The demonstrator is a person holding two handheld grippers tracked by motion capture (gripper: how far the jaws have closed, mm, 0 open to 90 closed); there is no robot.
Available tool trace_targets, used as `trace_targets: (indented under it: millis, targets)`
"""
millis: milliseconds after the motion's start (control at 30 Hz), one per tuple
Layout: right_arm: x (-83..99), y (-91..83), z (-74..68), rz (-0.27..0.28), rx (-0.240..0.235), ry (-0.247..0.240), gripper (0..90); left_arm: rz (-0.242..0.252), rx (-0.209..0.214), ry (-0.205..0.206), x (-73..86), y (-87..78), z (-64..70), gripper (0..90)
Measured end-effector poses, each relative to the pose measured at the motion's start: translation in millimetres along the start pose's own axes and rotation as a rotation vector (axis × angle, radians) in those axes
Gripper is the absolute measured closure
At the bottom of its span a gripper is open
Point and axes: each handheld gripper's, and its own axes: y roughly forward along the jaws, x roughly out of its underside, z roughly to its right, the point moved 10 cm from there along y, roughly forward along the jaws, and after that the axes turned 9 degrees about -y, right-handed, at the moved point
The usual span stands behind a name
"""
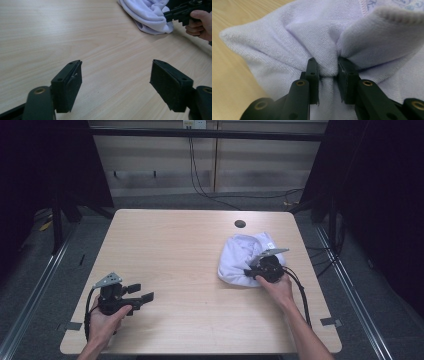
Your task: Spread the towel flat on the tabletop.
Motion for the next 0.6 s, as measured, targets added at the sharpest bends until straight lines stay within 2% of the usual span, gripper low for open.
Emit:
trace_targets:
  millis: [67,100,133,200,233,300,333,433,467,500,533,600]
  targets:
    - [1.8,-1.4,-2.9,0.014,-0.010,0.017,72.6,0.003,-0.001,-0.001,0.3,-0.7,1.9,26.9]
    - [4.1,-3.7,-7.5,0.009,-0.007,-0.002,72.5,0.012,0.015,-0.012,-0.5,-2.3,4.9,26.9]
    - [7.0,-7.1,-17.5,0.010,-0.029,-0.013,72.5,0.028,0.028,-0.016,-2.2,-5.5,8.5,25.6]
    - [8.9,-9.1,-21.9,0.002,-0.034,-0.017,72.5,0.031,0.020,-0.010,-2.4,-7.8,10.6,24.4]
    - [11.1,-11.6,-29.1,0.000,-0.053,-0.032,72.4,0.041,0.040,-0.026,-2.5,-10.6,16.5,24.4]
    - [15.9,-16.5,-45.0,-0.014,-0.078,-0.060,72.2,0.030,0.047,-0.008,-0.3,-10.0,24.8,23.9]
    - [15.9,-16.5,-45.0,-0.014,-0.078,-0.060,72.2,0.030,0.047,-0.008,-0.3,-10.0,24.8,23.3]
    - [19.0,-19.9,-56.0,-0.016,-0.119,-0.078,72.0,-0.008,0.076,-0.029,4.0,1.7,38.0,26.0]
    - [20.0,-20.4,-58.7,-0.010,-0.123,-0.073,72.0,-0.011,0.059,-0.008,4.5,4.5,40.0,28.1]
    - [20.6,-20.3,-62.5,0.005,-0.130,-0.069,72.0,-0.024,0.059,0.012,5.3,7.1,42.1,31.1]
    - [21.0,-20.2,-67.2,0.012,-0.137,-0.067,71.9,-0.022,0.075,0.006,4.1,9.5,44.9,31.1]
    - [19.9,-18.8,-78.5,0.015,-0.163,-0.076,71.9,-0.020,0.061,0.006,0.3,14.0,44.4,30.7]
